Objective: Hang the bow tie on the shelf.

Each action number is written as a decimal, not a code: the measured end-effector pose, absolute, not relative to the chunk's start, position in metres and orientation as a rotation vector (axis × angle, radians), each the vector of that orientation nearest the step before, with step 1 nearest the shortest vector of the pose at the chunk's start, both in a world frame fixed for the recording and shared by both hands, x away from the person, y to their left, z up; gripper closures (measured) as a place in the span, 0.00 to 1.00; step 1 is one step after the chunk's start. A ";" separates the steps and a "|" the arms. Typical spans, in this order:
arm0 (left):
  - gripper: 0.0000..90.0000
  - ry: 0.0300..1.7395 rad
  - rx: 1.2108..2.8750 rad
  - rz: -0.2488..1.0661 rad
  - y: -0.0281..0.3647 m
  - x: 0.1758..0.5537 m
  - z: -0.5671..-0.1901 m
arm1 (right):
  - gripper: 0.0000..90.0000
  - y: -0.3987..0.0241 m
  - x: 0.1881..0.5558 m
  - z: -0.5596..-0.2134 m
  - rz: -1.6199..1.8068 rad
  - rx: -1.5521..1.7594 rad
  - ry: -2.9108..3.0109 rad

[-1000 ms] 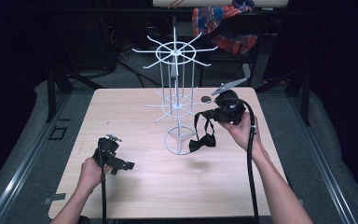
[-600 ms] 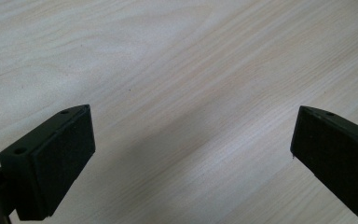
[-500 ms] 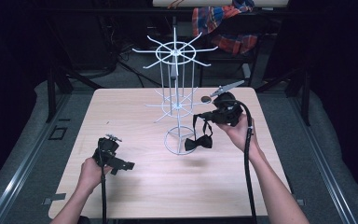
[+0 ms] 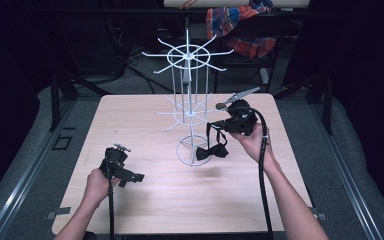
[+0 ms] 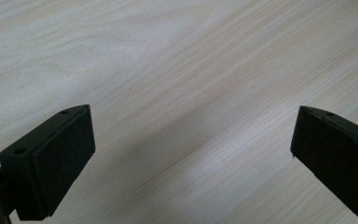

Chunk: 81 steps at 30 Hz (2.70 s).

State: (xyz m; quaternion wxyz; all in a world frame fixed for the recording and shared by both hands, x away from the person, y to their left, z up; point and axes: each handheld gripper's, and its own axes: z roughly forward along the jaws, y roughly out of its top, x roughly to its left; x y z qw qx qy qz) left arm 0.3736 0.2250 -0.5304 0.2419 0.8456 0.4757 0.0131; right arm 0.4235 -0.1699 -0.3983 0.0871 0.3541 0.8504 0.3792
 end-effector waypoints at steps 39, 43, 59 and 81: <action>0.00 1.292 2.319 0.031 0.224 0.373 -0.531 | 0.63 -0.195 0.408 -0.386 1.120 1.062 2.492; 0.00 1.292 2.319 0.032 0.223 0.373 -0.530 | 0.56 -0.201 0.400 -0.381 1.125 1.057 2.485; 0.00 1.293 2.322 0.030 0.222 0.373 -0.531 | 0.28 -0.229 0.362 -0.382 1.039 1.056 2.517; 0.00 1.296 2.323 0.031 0.221 0.374 -0.532 | 0.07 -0.259 0.325 -0.449 0.856 1.107 2.646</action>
